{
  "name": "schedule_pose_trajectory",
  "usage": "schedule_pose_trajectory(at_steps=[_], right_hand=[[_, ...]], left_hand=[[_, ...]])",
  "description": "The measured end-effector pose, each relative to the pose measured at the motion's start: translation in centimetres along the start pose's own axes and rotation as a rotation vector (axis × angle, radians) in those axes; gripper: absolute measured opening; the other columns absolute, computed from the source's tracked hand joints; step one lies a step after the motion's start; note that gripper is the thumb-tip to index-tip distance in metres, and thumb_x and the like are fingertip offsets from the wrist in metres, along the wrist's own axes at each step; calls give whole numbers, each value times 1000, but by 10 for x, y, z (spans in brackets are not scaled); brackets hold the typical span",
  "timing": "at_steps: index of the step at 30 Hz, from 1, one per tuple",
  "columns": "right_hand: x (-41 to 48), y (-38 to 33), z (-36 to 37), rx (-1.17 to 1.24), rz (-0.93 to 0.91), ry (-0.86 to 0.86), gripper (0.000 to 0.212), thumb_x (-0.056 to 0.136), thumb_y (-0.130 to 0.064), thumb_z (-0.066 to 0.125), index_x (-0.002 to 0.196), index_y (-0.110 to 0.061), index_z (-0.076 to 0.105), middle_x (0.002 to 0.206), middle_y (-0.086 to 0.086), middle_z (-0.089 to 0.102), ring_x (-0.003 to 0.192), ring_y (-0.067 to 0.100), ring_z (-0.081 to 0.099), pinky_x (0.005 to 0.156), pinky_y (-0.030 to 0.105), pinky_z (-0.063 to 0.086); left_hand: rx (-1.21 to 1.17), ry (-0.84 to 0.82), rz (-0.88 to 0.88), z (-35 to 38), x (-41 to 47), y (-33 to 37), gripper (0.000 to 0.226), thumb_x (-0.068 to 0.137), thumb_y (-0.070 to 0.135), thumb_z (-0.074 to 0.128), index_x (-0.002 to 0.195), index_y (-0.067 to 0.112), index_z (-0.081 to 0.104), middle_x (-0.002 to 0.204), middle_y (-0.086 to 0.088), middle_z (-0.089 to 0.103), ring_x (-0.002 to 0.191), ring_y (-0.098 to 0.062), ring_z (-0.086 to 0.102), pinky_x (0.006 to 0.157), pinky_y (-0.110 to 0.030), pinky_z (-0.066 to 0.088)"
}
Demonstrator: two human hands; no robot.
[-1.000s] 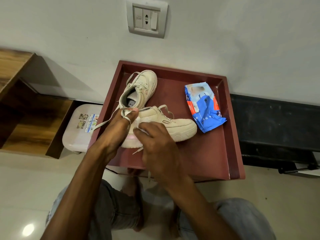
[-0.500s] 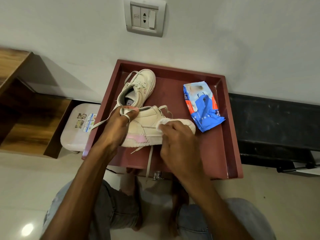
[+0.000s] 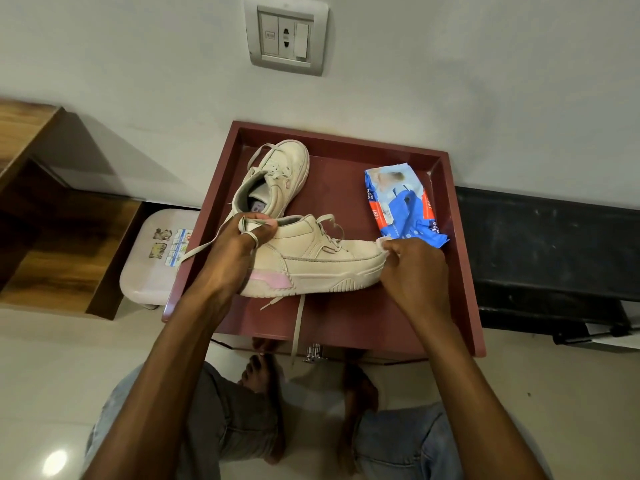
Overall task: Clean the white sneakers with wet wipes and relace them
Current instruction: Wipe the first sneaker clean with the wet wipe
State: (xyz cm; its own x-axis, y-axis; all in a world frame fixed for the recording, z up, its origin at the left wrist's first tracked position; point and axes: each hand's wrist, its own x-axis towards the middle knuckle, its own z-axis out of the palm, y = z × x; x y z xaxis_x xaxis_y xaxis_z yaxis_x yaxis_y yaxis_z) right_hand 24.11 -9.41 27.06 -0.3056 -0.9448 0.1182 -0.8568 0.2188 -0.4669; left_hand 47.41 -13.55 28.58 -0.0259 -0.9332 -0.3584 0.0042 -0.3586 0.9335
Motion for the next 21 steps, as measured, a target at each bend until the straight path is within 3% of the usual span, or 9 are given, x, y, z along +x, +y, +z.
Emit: schedule_pose_trajectory(at_steps=[3, 6, 10, 13, 17, 21], right_hand=[[-24, -26, 0, 0, -111, 49, 29, 84, 0, 62, 108, -9, 75, 99, 12, 73, 89, 28, 69, 78, 36, 55], [-32, -33, 0, 38, -155, 61, 30, 82, 0, 62, 105, -11, 76, 100, 9, 73, 88, 25, 69, 78, 31, 54], [-2, -6, 1, 4, 20, -7, 30, 91, -4, 57, 116, -13, 72, 106, 9, 73, 99, 24, 67, 81, 26, 47], [16, 5, 4, 1, 86, -135, 29, 96, -10, 54, 120, -12, 70, 115, 11, 71, 109, 26, 63, 86, 26, 46], [21, 8, 0, 38, 137, -226, 36, 95, -6, 50, 124, -17, 68, 123, 8, 68, 114, 24, 60, 87, 22, 42], [-3, -3, -8, -13, 55, -98, 35, 90, -3, 56, 118, -15, 71, 112, 8, 72, 102, 24, 65, 83, 27, 48]], left_hand=[[-5, 1, 2, 0, 1, -1, 12, 99, 15, 58, 95, 24, 64, 86, 6, 75, 81, -14, 71, 72, -32, 54], [2, -7, -10, 0, -1, 0, 9, 99, 18, 59, 98, 24, 65, 88, 6, 76, 82, -13, 72, 76, -36, 55], [23, -8, -30, -2, -1, 2, 7, 98, 20, 61, 98, 25, 66, 103, -5, 75, 100, -27, 71, 96, -53, 55], [11, -10, -51, -2, -2, 3, 5, 97, 22, 63, 99, 25, 66, 114, -12, 74, 111, -35, 68, 100, -61, 51], [12, -11, -46, -2, -2, 2, 5, 97, 23, 64, 100, 25, 66, 104, -5, 76, 99, -26, 71, 98, -56, 53], [20, -16, -36, -3, -1, 0, 3, 98, 24, 63, 99, 26, 65, 97, 1, 75, 91, -19, 70, 94, -51, 54]])
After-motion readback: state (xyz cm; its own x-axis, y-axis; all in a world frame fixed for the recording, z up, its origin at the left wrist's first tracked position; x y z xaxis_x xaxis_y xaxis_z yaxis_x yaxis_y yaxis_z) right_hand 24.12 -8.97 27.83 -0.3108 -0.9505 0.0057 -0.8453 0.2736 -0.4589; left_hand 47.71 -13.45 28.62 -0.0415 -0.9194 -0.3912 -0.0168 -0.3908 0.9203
